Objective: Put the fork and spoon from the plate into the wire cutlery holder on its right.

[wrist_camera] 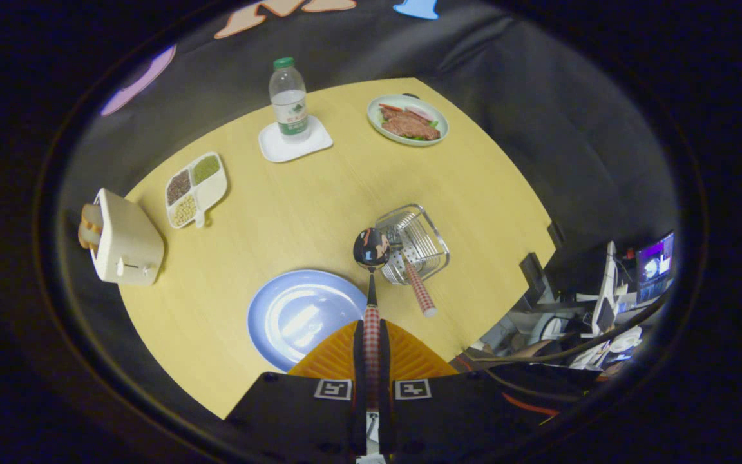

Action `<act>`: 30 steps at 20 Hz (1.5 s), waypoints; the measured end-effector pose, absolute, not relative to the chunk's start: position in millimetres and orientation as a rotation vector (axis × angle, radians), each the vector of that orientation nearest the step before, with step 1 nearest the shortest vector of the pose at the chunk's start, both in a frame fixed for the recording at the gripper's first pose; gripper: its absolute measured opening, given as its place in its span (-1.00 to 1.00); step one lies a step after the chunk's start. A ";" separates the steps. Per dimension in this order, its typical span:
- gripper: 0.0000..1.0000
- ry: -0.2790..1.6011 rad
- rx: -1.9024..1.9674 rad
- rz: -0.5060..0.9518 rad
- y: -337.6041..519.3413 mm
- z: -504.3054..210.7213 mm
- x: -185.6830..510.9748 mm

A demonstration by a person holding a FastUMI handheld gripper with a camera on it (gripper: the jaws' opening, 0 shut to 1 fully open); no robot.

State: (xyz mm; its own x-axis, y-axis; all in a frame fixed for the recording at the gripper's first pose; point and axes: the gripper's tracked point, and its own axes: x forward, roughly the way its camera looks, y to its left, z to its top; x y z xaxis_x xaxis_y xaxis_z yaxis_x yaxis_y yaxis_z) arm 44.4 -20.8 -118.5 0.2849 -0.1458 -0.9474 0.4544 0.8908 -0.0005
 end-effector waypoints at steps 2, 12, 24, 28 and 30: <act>-0.80 1.284 0.322 -0.429 -34.8 -124.0 45.3; -0.79 1.570 0.323 -0.330 -70.5 -181.0 76.5; -0.15 1.549 0.280 -0.292 -91.9 -183.0 80.2; 0.35 1.491 0.230 -0.297 -101.7 -159.5 70.0; 0.60 1.467 0.194 -0.294 -106.1 -147.6 60.8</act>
State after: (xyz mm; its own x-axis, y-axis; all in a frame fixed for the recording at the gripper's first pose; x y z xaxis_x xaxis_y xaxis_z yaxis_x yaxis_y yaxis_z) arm 60.8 -106.1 -147.6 0.0771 -0.0772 -0.9940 0.3120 0.9488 -0.0495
